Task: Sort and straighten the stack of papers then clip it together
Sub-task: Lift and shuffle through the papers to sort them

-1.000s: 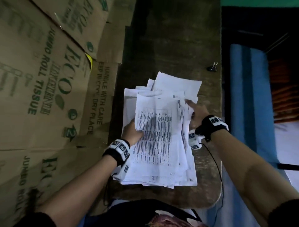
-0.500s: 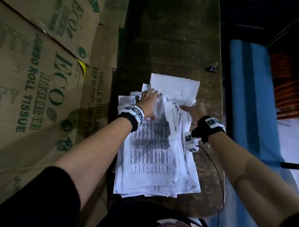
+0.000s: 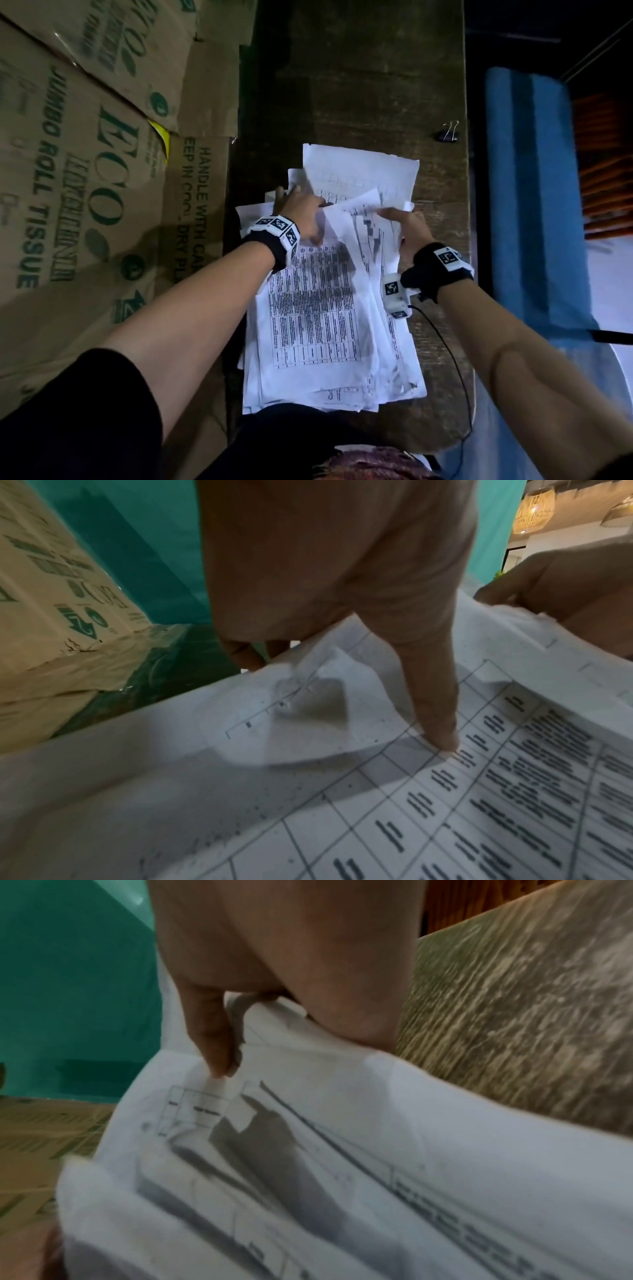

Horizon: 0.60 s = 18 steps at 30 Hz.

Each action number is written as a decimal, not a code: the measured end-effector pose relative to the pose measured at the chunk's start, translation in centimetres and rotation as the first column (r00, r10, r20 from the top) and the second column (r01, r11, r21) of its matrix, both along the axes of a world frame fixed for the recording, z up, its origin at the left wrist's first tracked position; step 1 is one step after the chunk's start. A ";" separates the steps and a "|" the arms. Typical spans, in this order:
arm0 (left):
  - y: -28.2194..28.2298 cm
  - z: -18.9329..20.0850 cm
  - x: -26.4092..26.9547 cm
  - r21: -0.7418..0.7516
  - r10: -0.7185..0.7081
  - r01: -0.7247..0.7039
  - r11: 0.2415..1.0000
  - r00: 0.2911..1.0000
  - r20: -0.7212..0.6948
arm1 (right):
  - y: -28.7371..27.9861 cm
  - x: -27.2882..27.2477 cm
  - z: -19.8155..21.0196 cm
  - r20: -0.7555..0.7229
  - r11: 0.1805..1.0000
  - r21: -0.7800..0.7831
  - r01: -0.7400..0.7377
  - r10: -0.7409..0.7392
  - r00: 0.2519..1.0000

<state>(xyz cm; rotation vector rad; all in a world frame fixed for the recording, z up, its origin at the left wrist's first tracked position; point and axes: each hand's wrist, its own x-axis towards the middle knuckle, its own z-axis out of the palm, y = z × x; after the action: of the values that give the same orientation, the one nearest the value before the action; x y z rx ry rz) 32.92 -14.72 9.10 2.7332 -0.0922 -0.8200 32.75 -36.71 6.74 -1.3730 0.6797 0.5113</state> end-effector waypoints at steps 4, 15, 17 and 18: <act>0.4 0.5 -0.6 -0.017 0.013 -0.013 1.000 1.000 0.025 | -0.3 0.0 0.5 -0.020 0.992 0.100 -0.072 0.074 0.997; 1.5 2.3 -2.2 -0.097 -0.010 0.003 0.995 0.998 -0.069 | 0.9 -0.3 0.2 -0.117 0.934 -0.278 -0.224 0.198 0.973; 1.5 2.6 -2.3 -0.083 -0.017 0.010 0.997 0.996 -0.084 | 0.6 -1.0 -0.7 -0.045 0.946 -0.276 -0.171 0.164 0.985; 1.4 2.6 -2.3 -0.079 -0.025 0.017 0.997 0.994 -0.103 | 0.5 -1.2 -1.2 -0.022 0.889 -0.380 -0.256 0.269 0.963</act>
<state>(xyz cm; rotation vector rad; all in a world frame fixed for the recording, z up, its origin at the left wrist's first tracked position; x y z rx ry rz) 30.59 -13.34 11.68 2.6160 -0.1289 -0.9433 31.57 -36.25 5.51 -1.8536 0.5880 0.5909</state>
